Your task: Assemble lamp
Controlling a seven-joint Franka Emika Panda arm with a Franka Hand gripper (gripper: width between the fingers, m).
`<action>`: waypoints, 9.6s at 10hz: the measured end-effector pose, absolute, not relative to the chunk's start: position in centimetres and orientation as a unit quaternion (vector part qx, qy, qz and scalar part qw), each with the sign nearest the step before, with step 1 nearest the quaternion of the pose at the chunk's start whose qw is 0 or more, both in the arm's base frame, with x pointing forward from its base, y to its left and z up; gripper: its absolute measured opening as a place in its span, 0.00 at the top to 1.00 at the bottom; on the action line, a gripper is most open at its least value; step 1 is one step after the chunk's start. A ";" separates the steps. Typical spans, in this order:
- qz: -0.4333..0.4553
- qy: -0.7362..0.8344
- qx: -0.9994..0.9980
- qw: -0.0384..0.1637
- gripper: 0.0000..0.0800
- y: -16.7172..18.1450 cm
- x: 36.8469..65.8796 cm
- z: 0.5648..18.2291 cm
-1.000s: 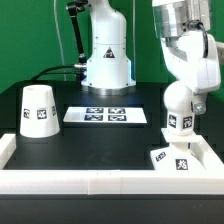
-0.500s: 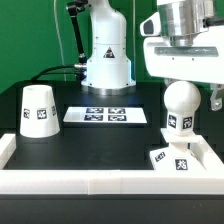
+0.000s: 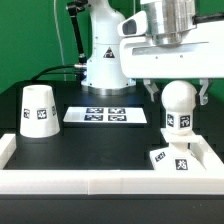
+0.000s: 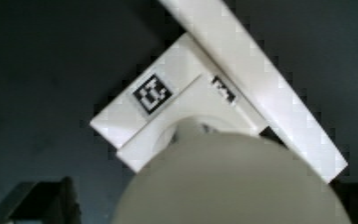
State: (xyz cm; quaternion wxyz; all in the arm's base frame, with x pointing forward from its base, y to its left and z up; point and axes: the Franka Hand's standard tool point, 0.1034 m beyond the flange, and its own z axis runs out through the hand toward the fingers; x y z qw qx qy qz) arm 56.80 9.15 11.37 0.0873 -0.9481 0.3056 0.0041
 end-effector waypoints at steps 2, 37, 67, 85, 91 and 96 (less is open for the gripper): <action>-0.001 0.249 -0.965 0.087 0.13 9.2 56.8 11.3; -0.060 0.065 -0.995 0.039 0.28 9.5 57.9 11.7; -0.021 0.227 -0.970 0.081 0.13 11.6 57.3 11.3; -0.053 -0.494 -0.868 -0.021 0.14 10.8 57.9 11.5; -0.054 -0.436 -0.898 -0.017 0.28 10.7 58.0 11.5; -0.070 -0.164 -0.984 -0.004 0.28 10.4 58.3 11.7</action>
Offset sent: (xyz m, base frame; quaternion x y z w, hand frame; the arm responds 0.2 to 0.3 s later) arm 0.0000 0.0000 0.0000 0.0000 0.0000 -0.1296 0.9916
